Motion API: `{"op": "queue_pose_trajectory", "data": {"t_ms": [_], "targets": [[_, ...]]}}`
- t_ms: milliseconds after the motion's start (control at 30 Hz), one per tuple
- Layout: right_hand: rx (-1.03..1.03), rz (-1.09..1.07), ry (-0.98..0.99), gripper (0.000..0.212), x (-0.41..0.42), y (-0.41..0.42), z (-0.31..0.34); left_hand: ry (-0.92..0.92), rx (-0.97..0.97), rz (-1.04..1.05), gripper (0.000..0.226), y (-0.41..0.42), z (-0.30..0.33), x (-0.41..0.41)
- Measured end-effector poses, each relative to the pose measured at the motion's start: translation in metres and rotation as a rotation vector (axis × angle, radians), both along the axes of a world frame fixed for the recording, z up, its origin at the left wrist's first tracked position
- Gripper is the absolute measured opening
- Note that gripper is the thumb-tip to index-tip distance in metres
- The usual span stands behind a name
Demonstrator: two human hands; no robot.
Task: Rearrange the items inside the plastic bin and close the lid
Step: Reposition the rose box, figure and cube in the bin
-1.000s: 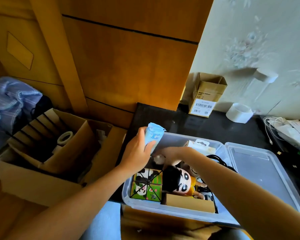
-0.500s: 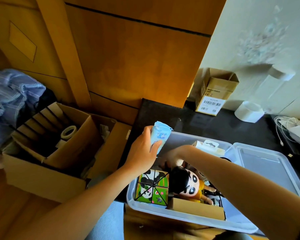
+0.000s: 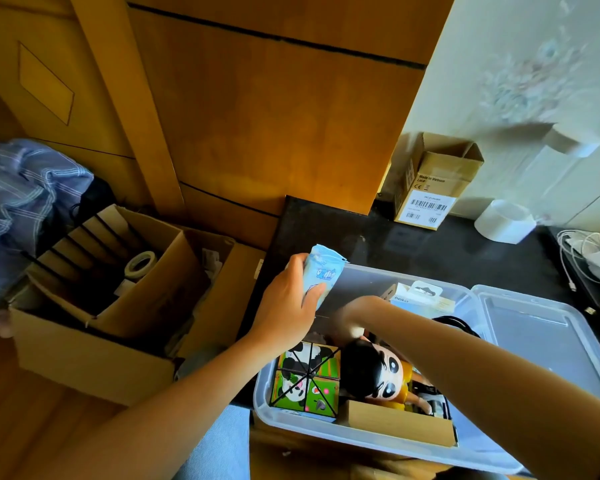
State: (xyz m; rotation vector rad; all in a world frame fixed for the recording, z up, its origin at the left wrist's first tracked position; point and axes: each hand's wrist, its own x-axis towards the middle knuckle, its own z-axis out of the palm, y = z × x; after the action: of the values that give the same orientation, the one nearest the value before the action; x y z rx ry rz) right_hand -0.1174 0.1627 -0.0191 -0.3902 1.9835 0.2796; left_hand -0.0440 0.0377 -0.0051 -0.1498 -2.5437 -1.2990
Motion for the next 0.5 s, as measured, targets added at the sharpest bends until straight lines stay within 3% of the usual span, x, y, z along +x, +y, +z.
{"op": "queue_pose_trajectory", "data": {"t_ms": [100, 300, 433, 500], "targets": [[0.074, 0.094, 0.000, 0.032, -0.002, 0.000, 0.003, 0.006, -0.010, 0.002, 0.035, 0.000, 0.000, 0.000], [-0.197, 0.310, 0.217, 0.034, -0.004, 0.015, 0.042, 0.010, -0.012, 0.002, 0.037, 0.000, 0.000, 0.000], [-0.462, 0.148, 0.342, 0.041, 0.004, 0.044, 0.089, 0.004, -0.004, 0.010, 0.033, -0.001, -0.002, -0.002], [-0.550, -0.032, 0.270, 0.036, 0.014, 0.065, 0.110, -0.001, -0.001, 0.009, 0.032, -0.001, -0.003, -0.003]]}}
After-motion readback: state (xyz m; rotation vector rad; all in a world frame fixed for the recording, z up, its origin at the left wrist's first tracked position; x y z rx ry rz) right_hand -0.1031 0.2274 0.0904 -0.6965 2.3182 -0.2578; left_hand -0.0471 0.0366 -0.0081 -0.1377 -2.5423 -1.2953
